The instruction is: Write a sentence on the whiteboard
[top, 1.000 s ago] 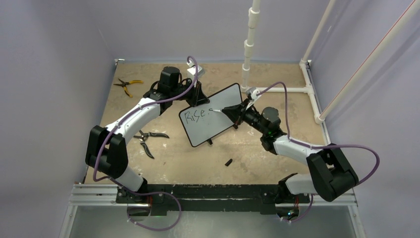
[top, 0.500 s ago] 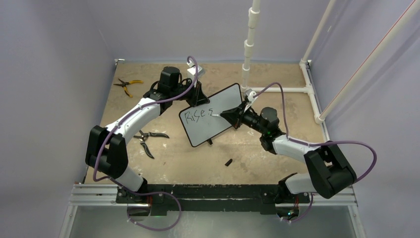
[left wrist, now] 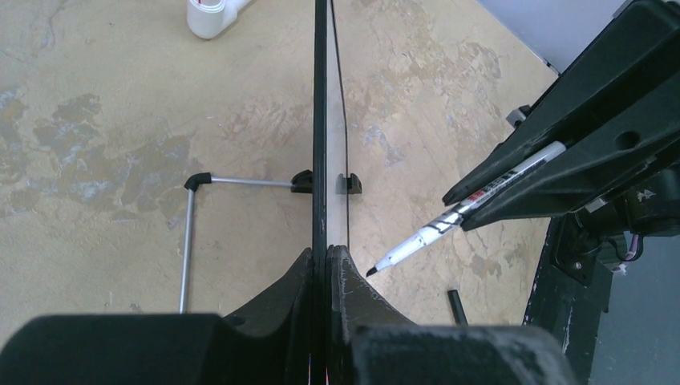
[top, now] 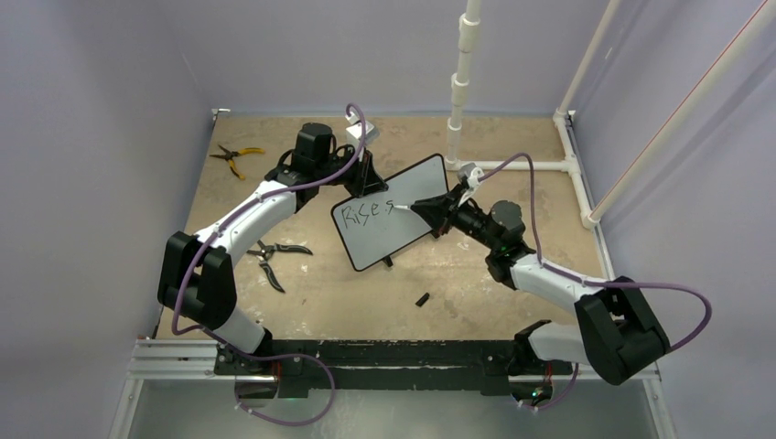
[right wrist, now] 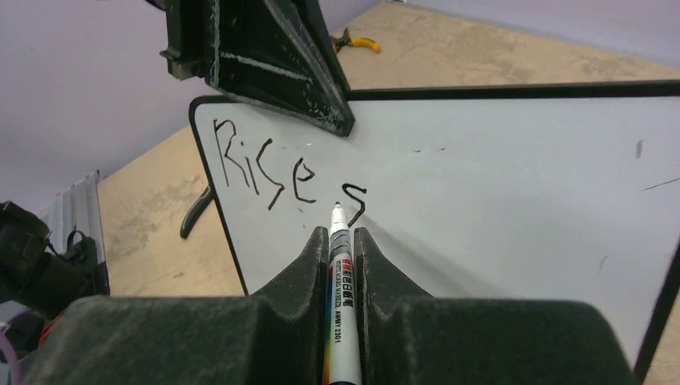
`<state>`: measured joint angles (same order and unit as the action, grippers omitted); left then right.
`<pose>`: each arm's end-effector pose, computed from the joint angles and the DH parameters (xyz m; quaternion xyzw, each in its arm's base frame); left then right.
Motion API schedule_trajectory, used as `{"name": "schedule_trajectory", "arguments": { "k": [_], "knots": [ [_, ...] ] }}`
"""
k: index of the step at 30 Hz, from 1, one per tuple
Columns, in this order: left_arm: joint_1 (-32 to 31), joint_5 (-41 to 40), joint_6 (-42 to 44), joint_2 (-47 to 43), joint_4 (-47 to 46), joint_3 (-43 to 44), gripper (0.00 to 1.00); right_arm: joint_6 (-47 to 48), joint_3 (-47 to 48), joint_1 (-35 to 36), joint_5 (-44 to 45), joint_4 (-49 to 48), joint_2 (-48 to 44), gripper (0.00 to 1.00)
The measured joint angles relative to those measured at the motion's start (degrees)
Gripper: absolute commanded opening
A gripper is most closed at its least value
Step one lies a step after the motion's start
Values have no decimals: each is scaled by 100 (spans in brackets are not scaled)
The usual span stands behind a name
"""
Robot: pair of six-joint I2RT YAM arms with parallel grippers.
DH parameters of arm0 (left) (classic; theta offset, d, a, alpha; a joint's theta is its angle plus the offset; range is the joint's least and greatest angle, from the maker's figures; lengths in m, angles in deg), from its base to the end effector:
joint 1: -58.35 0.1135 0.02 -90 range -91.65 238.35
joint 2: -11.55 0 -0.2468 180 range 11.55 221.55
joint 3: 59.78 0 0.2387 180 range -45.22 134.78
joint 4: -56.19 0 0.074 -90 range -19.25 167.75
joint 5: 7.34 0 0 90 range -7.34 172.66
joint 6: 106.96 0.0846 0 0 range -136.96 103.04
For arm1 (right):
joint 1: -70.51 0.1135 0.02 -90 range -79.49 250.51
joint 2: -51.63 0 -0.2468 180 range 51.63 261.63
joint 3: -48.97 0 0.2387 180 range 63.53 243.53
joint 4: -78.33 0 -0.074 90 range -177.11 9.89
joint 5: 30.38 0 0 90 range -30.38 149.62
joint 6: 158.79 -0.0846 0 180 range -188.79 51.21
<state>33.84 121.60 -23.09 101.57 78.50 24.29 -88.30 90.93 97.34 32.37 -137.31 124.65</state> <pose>0.3243 -0.2063 0.2694 0.2981 0.7715 -0.4037 0.3910 0.2512 0.1705 0.2383 -0.2148 0.6468 0.4279 0.5937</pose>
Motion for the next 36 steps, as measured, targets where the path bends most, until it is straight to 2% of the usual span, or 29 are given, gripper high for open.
{"name": "schedule_trajectory", "arguments": {
  "k": [10,36],
  "knots": [
    [-2,17,42,-35,-70,-63,0,-114,20,-367,4,-52,153,0],
    [2,-9,85,-55,-92,-94,0,-234,601,-409,-382,-199,575,0]
  ]
}}
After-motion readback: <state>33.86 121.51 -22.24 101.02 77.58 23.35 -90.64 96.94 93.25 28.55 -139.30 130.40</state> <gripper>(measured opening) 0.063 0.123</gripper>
